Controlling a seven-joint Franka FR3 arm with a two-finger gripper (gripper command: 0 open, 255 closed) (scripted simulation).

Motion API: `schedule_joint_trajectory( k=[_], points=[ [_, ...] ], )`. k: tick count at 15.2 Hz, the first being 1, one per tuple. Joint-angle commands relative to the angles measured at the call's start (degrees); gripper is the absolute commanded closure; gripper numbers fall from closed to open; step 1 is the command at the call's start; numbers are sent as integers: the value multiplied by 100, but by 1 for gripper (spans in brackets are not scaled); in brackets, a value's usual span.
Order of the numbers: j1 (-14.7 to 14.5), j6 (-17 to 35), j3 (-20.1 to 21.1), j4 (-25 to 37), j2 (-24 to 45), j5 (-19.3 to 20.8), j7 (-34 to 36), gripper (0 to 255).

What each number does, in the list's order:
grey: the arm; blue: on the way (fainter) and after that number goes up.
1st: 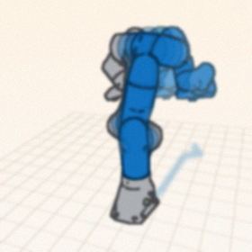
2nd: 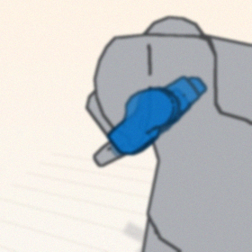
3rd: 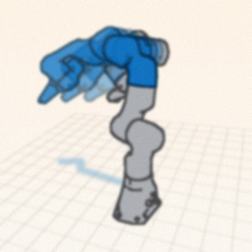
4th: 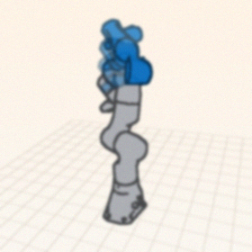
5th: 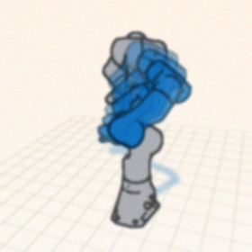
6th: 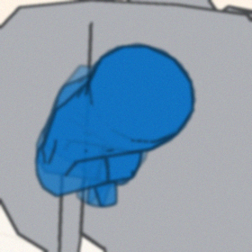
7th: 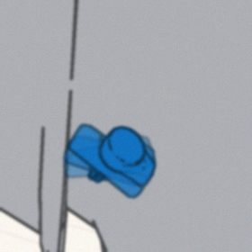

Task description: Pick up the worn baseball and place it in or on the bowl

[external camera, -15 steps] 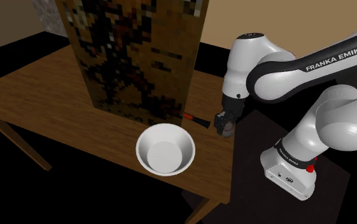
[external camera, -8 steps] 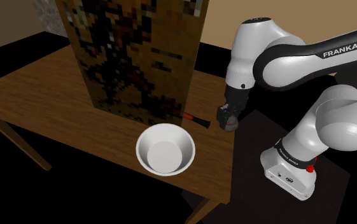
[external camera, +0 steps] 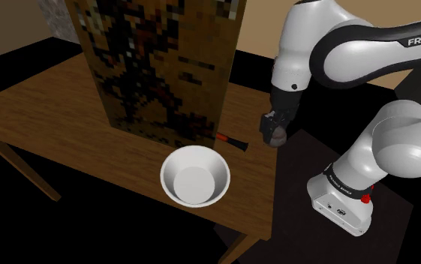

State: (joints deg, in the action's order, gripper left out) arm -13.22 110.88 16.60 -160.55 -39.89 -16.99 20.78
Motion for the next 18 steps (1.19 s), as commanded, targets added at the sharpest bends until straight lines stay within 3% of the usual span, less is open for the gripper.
schedule_joint_trajectory(
  k=[1,2,10,18],
  points=[
    [8,-205,-40,101,-101,36,13,255],
    [11,-279,-53,144,-131,49,19,255],
    [-94,250,794,1460,1544,-152,950,255],
    [-60,477,1506,3068,3282,362,2080,255]
  ],
)
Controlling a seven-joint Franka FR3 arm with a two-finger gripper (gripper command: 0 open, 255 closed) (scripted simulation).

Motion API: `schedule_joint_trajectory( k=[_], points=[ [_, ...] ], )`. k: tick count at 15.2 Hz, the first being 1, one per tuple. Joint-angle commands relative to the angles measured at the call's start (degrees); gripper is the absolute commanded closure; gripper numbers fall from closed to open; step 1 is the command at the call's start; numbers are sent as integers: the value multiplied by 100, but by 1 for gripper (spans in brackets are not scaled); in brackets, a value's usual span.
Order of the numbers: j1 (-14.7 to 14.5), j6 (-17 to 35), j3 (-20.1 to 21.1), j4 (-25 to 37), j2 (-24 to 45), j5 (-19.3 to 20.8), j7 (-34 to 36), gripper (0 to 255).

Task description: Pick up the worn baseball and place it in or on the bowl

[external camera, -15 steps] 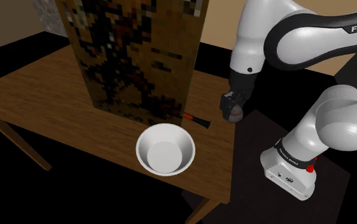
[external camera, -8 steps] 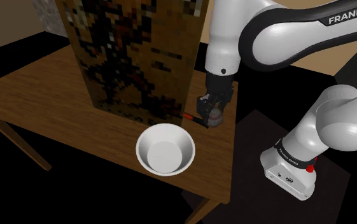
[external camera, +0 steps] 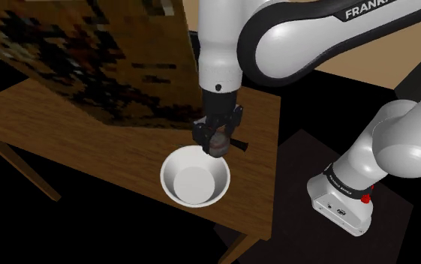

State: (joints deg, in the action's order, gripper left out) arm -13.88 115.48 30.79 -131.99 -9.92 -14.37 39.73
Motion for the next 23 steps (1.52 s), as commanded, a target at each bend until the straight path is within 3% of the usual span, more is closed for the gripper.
schedule_joint_trajectory(
  k=[1,3,17,23],
  points=[
    [-6,19,156,436,515,213,343,255],
    [-55,3,268,884,967,457,656,255],
    [-138,1069,261,415,1645,792,805,255],
    [-138,1069,261,415,1645,792,805,255]
  ],
)
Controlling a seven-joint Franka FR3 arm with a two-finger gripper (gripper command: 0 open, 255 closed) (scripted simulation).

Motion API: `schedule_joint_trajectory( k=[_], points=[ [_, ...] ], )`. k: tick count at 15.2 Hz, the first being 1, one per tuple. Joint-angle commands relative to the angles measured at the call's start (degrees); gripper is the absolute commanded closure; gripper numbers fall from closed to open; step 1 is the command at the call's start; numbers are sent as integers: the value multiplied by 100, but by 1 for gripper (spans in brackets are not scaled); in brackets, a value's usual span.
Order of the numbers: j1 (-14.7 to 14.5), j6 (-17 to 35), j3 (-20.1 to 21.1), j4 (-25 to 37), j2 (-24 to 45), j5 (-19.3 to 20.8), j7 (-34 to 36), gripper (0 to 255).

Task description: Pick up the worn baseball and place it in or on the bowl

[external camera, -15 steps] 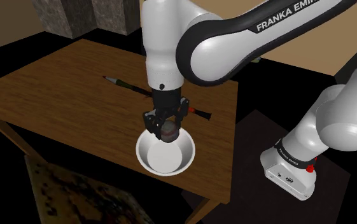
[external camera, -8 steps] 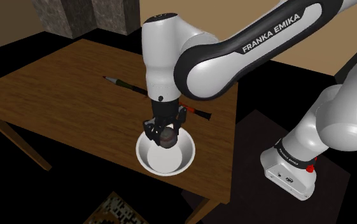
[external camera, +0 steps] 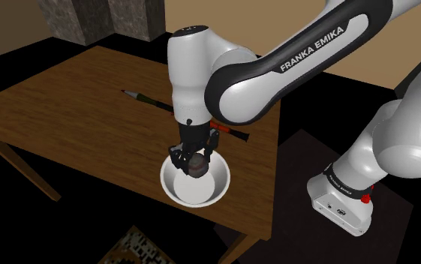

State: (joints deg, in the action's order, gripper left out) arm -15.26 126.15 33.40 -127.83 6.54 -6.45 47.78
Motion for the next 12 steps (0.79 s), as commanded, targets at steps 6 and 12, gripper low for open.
schedule_joint_trajectory(
  k=[6,12],
  points=[
    [0,2,0,0,0,0,0,0],
    [92,-742,-21,414,-365,-163,-132,0]
  ],
)
